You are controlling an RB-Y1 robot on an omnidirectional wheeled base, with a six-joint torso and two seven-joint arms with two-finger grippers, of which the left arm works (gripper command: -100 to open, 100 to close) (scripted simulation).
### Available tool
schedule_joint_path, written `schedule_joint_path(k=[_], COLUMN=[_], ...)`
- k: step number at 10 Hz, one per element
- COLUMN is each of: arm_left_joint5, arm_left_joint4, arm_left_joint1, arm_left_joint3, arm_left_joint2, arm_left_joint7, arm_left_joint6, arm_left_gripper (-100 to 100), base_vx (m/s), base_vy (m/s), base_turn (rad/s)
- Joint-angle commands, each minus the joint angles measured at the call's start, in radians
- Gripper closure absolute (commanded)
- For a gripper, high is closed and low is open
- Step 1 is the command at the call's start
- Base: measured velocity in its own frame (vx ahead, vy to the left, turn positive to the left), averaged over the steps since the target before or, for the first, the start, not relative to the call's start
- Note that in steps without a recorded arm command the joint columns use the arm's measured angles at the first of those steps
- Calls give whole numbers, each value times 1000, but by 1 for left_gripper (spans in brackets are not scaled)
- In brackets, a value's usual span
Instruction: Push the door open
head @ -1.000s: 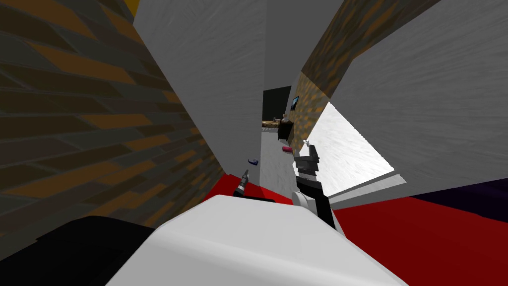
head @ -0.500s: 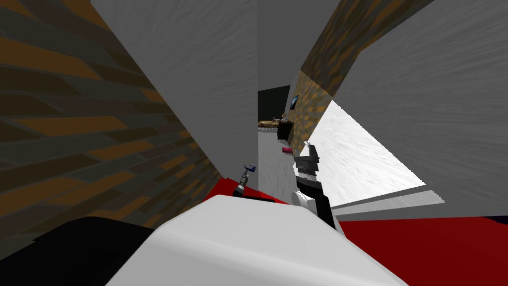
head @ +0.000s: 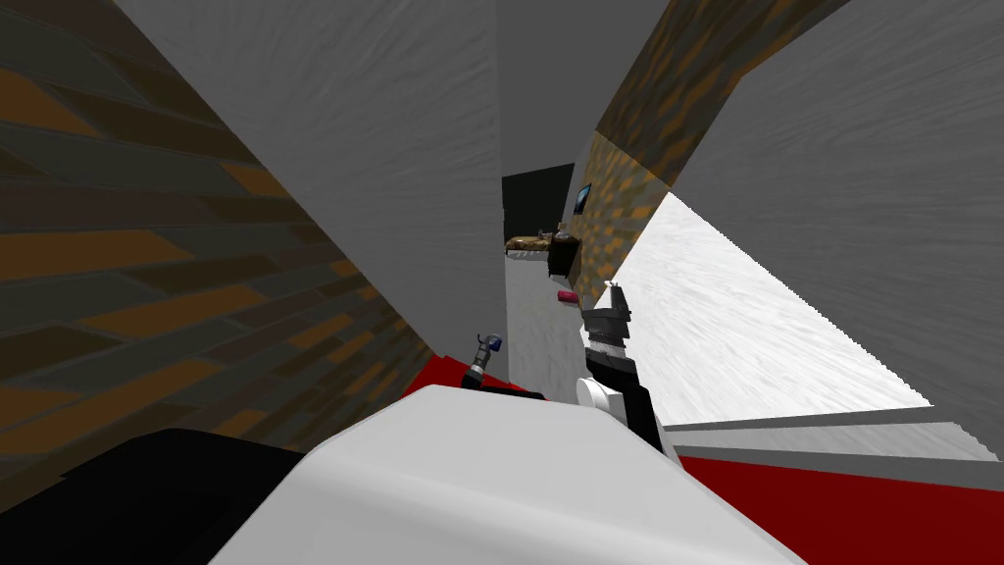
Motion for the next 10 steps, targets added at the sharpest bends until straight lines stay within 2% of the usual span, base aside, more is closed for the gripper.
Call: schedule_joint_path(k=[1,5,10], arm_left_joint5=[0,0,20], arm_left_joint4=[0,0,10], arm_left_joint1=[1,1,-14], arm_left_joint3=[0,0,46], arm_left_joint2=[0,0,19], arm_left_joint7=[0,0,-12], arm_left_joint6=[0,0,5], arm_left_gripper=[100,100,100], base_vx=[-26,-3,149], base_vy=[2,1,-70], base_turn=[-6,-3,40])
